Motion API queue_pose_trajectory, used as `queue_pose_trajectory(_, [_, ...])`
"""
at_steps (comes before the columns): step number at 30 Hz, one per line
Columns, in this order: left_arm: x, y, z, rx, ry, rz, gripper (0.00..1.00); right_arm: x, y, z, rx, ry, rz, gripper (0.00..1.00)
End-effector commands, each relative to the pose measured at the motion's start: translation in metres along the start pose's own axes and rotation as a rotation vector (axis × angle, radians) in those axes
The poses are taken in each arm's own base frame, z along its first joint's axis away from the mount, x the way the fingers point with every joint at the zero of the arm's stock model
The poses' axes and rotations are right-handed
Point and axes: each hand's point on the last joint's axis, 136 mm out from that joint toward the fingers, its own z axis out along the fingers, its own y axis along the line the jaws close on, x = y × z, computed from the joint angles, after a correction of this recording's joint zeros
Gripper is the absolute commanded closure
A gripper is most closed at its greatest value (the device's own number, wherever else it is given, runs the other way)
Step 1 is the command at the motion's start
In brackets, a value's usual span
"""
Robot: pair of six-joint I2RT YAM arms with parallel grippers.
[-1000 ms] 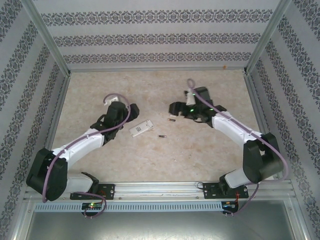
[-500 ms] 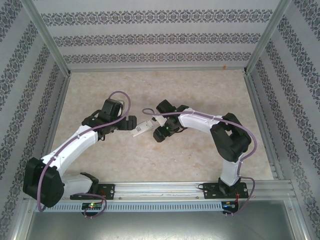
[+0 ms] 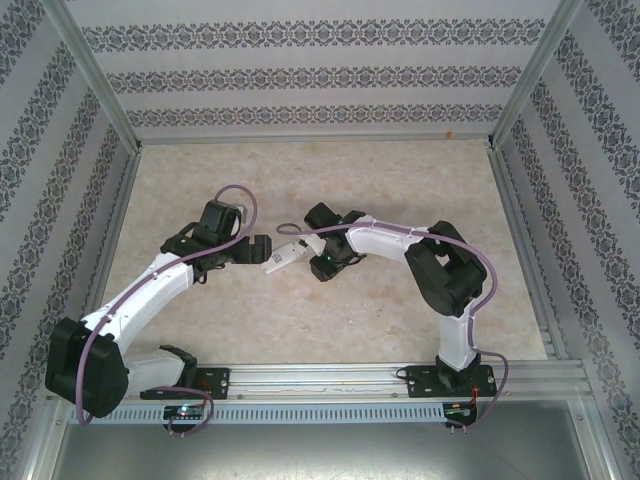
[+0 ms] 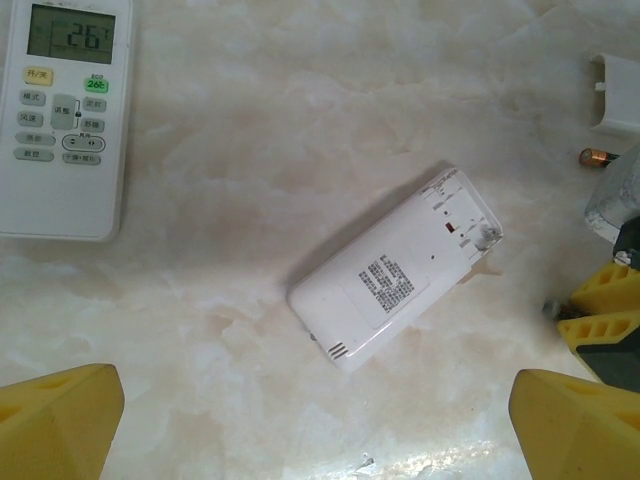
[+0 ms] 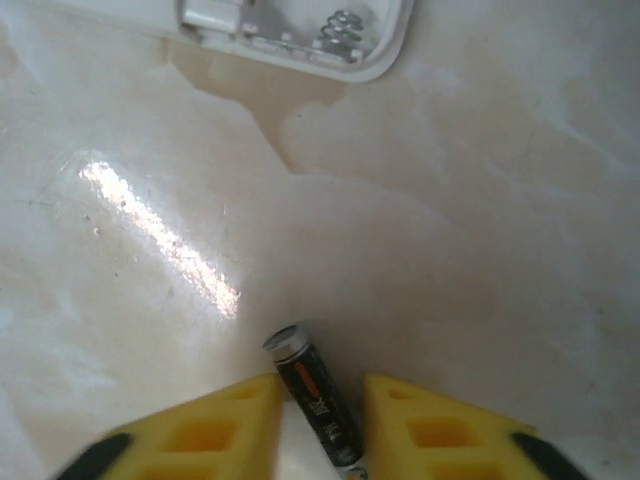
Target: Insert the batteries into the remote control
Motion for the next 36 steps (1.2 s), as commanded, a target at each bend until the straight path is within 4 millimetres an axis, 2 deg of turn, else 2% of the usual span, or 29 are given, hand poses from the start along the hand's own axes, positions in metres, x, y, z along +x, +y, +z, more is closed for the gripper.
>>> queue_pose_trajectory(1, [0.0, 0.001, -0.002, 0.022, -0.006, -0.014, 0.01, 0.002, 0.001, 0.0, 0.015, 0.022, -0.015, 0.85])
queue_pose_trajectory(4, [0.0, -0.001, -0.004, 0.049, -0.011, -0.022, 0.0, -0.014, 0.01, -0.022, -0.046, -0.064, 0.005, 0.89])
queue_pose_trajectory(7, [-0.001, -0.008, -0.006, 0.114, -0.021, -0.044, 0.0, -0.045, 0.014, -0.053, -0.143, -0.2, 0.074, 0.9])
queue_pose_trajectory(9, [-0.002, -0.012, -0.006, 0.146, -0.028, -0.062, 0.0, -0.066, 0.014, -0.064, -0.189, -0.264, 0.121, 0.9])
queue_pose_trajectory(13, [-0.002, -0.012, -0.008, 0.16, -0.038, -0.083, 0.0, -0.094, 0.01, -0.059, -0.192, -0.294, 0.133, 0.9])
queue_pose_trajectory(17, [0.0, -0.011, -0.007, 0.172, -0.033, -0.091, 0.0, -0.111, 0.007, -0.05, -0.196, -0.296, 0.14, 0.88])
queue_pose_trajectory(21, [0.0, -0.011, -0.006, 0.184, -0.031, -0.094, 0.0, -0.115, 0.004, -0.036, -0.208, -0.263, 0.164, 0.87])
queue_pose_trajectory(36, [-0.001, -0.009, 0.0, 0.18, -0.026, -0.106, 0.0, -0.094, 0.008, 0.002, -0.246, -0.158, 0.228, 0.8])
